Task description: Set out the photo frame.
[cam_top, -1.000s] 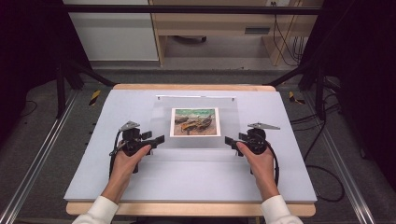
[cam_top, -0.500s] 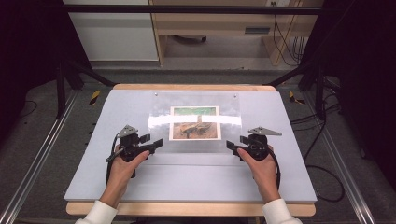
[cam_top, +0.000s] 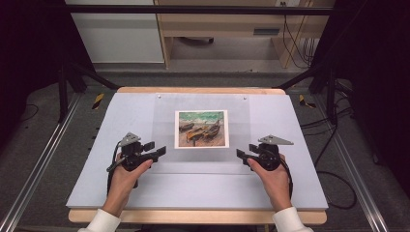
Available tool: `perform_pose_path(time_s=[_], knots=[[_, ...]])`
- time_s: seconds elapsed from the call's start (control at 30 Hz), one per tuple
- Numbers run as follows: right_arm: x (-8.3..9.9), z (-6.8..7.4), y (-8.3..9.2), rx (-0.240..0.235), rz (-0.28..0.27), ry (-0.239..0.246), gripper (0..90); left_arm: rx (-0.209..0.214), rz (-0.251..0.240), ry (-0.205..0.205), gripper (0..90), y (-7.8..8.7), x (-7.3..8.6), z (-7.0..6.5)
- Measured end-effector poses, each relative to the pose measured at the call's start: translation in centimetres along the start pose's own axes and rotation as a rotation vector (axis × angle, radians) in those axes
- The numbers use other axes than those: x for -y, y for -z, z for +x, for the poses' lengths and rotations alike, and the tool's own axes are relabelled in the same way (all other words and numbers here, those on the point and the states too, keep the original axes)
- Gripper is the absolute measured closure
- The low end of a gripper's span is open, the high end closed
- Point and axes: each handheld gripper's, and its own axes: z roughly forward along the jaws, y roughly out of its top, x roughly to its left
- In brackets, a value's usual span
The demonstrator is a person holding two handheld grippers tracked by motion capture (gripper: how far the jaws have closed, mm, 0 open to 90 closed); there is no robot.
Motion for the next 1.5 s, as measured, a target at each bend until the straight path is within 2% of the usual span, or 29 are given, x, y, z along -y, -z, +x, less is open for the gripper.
perform_pose_path(time_s=[0.63, 1.27, 1.5], knots=[[0.5, 0.3, 0.8, 0.004, 0.003, 0.02, 45.9, -0.003, 0.005, -0.009, 44.0, 0.8, 0.5, -0.3], [0.9, 0.5, 1.4, 0.009, 0.012, 0.047, 50.9, 0.012, 0.018, -0.016, 49.7, 1.5, 0.7, -0.1], [1.1, 0.7, 1.7, 0.016, 0.016, 0.051, 52.7, 0.012, 0.026, -0.029, 50.7, 1.7, 0.8, -0.3]])
